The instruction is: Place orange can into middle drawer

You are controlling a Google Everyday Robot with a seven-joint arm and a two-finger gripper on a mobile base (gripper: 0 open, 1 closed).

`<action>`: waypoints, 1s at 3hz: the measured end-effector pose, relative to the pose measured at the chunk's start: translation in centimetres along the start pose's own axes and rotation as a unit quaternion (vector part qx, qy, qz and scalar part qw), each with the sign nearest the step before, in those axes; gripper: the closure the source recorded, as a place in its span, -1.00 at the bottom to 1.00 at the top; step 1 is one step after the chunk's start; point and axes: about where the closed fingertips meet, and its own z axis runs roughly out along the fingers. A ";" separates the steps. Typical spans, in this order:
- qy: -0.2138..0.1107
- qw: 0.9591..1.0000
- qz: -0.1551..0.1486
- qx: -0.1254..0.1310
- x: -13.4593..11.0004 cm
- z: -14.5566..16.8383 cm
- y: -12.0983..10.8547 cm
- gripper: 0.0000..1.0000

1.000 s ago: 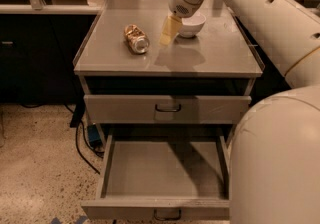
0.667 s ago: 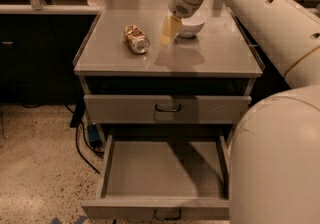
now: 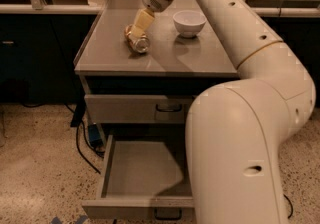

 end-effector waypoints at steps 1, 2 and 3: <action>-0.014 1.000 0.002 0.018 -0.8 -1.1 -1.6 -1.00; -0.014 1.000 0.002 0.018 -0.8 -1.1 -1.6 -1.00; -0.030 0.999 0.026 0.013 -0.7 -0.1 -1.8 -1.00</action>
Offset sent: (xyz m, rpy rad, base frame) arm 0.0086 -0.0015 0.0189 0.0315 -0.0350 -0.0090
